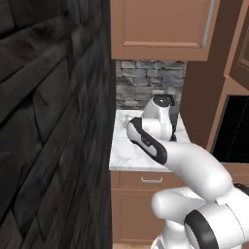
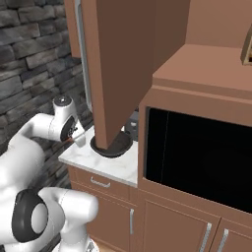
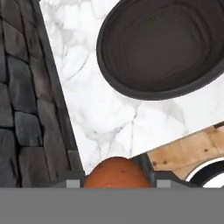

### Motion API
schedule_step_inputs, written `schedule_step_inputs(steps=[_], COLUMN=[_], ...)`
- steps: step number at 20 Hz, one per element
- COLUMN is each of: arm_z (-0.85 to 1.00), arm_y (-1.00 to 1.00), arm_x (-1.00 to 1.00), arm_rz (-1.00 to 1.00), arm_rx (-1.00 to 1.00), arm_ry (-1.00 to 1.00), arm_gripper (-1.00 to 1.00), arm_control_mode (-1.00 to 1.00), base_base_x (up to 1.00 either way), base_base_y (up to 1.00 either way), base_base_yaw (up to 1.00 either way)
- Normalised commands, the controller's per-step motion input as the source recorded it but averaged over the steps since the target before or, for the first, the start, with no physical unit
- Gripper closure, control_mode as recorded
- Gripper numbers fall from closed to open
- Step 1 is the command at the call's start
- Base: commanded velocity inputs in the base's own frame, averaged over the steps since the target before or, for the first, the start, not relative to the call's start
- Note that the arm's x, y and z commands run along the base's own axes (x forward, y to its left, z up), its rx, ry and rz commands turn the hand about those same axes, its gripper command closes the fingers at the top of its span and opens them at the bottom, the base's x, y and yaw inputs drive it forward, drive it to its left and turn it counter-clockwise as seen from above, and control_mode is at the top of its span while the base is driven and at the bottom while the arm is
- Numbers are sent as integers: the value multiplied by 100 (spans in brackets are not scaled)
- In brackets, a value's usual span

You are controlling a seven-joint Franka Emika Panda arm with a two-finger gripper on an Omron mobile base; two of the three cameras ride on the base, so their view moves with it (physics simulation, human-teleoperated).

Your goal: Pick the egg and butter from the fridge and place them by the bowl for mixing.

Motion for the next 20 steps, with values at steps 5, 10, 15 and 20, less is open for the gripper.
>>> schedule_step_inputs(steps=[5,10,15,20], arm_z=[-30,-24,-25,-27], arm_y=[23,13,7,11], arm_x=[45,41,40,41], arm_rz=[-28,-27,-20,-20], arm_rx=[0,6,8,2], arm_ry=[2,16,18,4], arm_gripper=[100,100,100,100], arm_control_mode=[-100,-100,-100,-100], base_base_x=[0,0,0,0], base_base_y=[0,0,0,0], base_base_yaw=[0,0,0,0])
